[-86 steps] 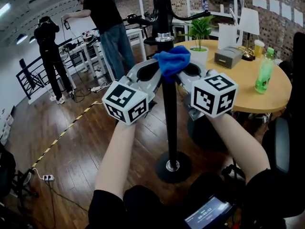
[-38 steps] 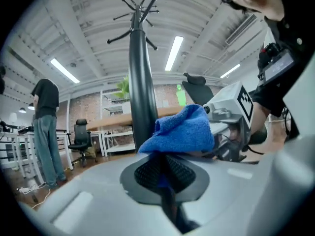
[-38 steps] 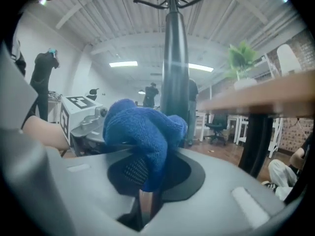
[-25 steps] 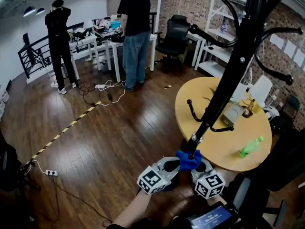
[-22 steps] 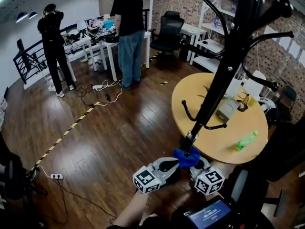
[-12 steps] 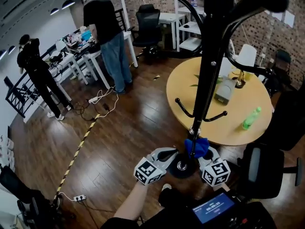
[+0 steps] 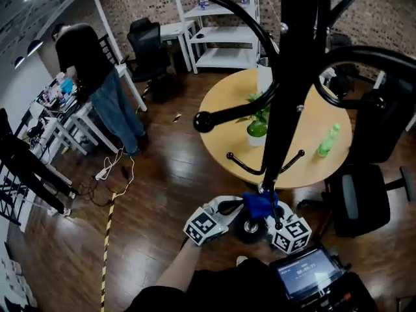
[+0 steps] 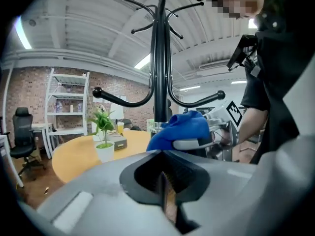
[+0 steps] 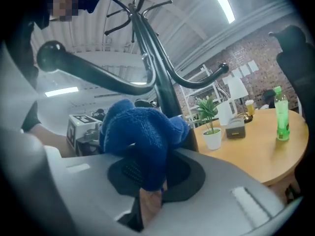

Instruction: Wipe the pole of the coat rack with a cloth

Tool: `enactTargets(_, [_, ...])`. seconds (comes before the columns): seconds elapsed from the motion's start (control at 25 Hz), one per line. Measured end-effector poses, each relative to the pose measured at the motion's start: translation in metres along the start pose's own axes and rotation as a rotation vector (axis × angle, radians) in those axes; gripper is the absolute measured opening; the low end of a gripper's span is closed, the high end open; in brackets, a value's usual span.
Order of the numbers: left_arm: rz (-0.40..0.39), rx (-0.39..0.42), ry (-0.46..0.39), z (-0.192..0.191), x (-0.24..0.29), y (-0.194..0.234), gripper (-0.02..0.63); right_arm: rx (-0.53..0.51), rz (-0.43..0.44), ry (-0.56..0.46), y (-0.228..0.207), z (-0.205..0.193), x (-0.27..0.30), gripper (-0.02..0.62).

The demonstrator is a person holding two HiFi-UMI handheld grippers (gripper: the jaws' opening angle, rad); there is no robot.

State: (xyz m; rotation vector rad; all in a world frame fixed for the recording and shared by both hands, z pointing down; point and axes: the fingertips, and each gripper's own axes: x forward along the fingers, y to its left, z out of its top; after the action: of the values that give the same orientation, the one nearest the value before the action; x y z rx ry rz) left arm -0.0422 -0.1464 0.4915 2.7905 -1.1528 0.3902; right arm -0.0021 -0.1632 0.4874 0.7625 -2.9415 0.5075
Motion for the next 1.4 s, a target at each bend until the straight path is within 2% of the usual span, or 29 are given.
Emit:
enactTargets(0.28, [-0.258,0.068,-0.063,0.02,0.009,0.003,0.005,-0.053,-0.248,-0.093,-0.016,-0.001,0.006,0.052])
enactTargets(0.4, [-0.354,0.08,-0.064,0.026,-0.001,0.01,0.005,-0.009,-0.402,-0.119,-0.023,-0.005,0.014,0.052])
enactTargets(0.48, [-0.449,0.11,-0.065,0.026,-0.007,0.004,0.005,0.031,-0.493,-0.15,-0.019,-0.009,0.014,0.052])
enactTargets(0.64, [-0.618,0.169,-0.077,0.028,-0.017,-0.005,0.005,0.088,-0.63,-0.238,0.004,-0.008,0.011,0.052])
enactTargets(0.72, [-0.656,0.143,-0.097,0.032,-0.021,-0.003,0.005,0.105,-0.677,-0.269,0.012,-0.002,0.008,0.052])
enactTargets(0.8, [-0.658,0.104,-0.117,0.035,-0.027,0.005,0.005,0.119,-0.721,-0.268,0.014,-0.002,0.006,0.052])
enactTargets(0.96, [-0.687,0.112,-0.078,0.018,-0.028,0.01,0.005,0.149,-0.769,-0.273,0.014,-0.001,0.003,0.052])
enactTargets(1.16, [-0.804,0.181,-0.07,0.009,-0.012,0.008,0.005,0.146,-0.839,-0.259,0.004,0.004,0.017,0.052])
enactTargets(1.28, [-0.88,0.144,-0.115,0.021,-0.004,0.021,0.005,0.12,-0.907,-0.221,-0.003,0.007,0.035,0.054])
enactTargets(1.4, [-0.951,0.113,-0.118,0.024,-0.005,0.034,0.005,0.108,-0.987,-0.204,-0.004,0.006,0.048,0.052])
